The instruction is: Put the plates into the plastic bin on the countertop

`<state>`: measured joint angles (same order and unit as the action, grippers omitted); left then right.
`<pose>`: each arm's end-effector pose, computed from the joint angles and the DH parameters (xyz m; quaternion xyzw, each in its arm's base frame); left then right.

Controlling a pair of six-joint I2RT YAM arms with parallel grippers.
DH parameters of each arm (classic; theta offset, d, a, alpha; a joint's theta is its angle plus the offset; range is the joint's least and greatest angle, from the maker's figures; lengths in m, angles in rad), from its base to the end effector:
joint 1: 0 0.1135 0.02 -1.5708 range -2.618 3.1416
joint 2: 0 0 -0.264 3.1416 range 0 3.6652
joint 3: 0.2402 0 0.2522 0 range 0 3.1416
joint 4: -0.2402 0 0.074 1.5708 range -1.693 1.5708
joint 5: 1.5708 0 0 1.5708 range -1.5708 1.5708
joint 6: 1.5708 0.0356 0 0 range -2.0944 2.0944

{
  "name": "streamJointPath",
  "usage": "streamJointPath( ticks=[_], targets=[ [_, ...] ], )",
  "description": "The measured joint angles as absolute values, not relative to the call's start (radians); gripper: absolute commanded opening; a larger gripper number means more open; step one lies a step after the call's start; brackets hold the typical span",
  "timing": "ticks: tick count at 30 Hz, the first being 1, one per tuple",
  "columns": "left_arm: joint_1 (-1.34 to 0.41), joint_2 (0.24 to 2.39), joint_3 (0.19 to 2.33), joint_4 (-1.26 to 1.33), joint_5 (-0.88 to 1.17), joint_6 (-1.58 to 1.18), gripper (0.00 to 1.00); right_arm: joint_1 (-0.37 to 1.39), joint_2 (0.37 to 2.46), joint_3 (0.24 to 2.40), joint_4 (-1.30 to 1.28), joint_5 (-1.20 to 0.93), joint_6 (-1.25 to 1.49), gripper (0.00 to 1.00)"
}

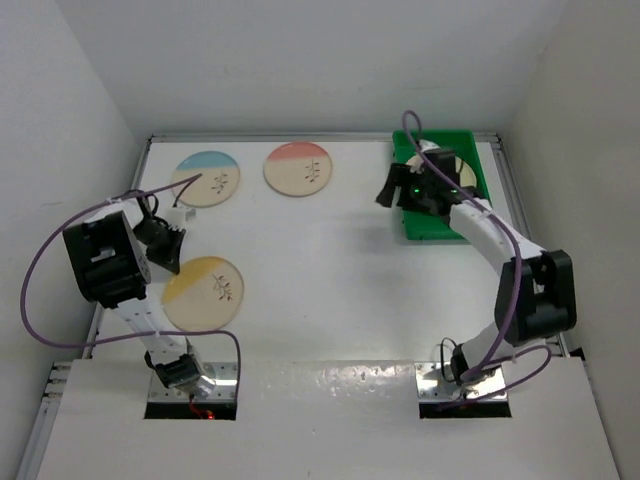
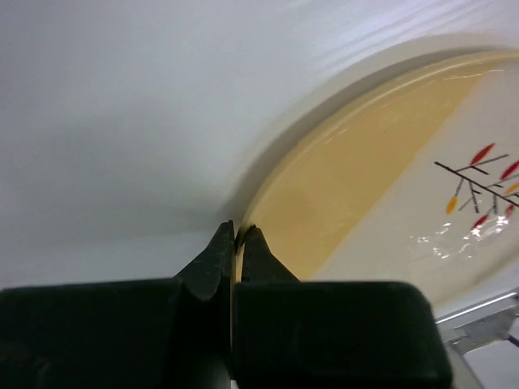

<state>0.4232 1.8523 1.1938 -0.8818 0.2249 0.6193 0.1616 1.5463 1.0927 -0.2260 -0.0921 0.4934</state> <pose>0.3015 0.1271 0.1560 0.0990 0.9886 -0.0898 0.0690 0.3401 0.0588 0.2552 0.1293 0.8923 0.1778 0.3943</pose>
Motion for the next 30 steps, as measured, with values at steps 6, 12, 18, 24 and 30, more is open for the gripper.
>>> streamJointPath(
  ticks=[6, 12, 18, 24, 30],
  targets=[
    [0.225, 1.787, 1.245, -0.905, 0.427, 0.614, 0.00, 0.398, 1.760, 1.157, -0.180, -0.421, 0.437, 0.76],
    [0.058, 1.634, 1.322, -0.908, 0.558, 0.596, 0.00, 0.592, 2.025, 1.293, -0.132, -0.603, 0.464, 0.79],
    [0.015, 1.622, 1.312, -0.897, 0.572, 0.580, 0.00, 0.609, 2.206, 1.380, -0.022, -0.696, 0.589, 0.73],
    [-0.001, 1.641, 1.291, -0.868, 0.565, 0.564, 0.00, 0.636, 2.259, 1.398, 0.091, -0.758, 0.672, 0.21],
    [-0.001, 1.647, 1.291, -0.847, 0.557, 0.563, 0.00, 0.670, 2.288, 1.327, 0.193, -0.784, 0.765, 0.00]
  ],
)
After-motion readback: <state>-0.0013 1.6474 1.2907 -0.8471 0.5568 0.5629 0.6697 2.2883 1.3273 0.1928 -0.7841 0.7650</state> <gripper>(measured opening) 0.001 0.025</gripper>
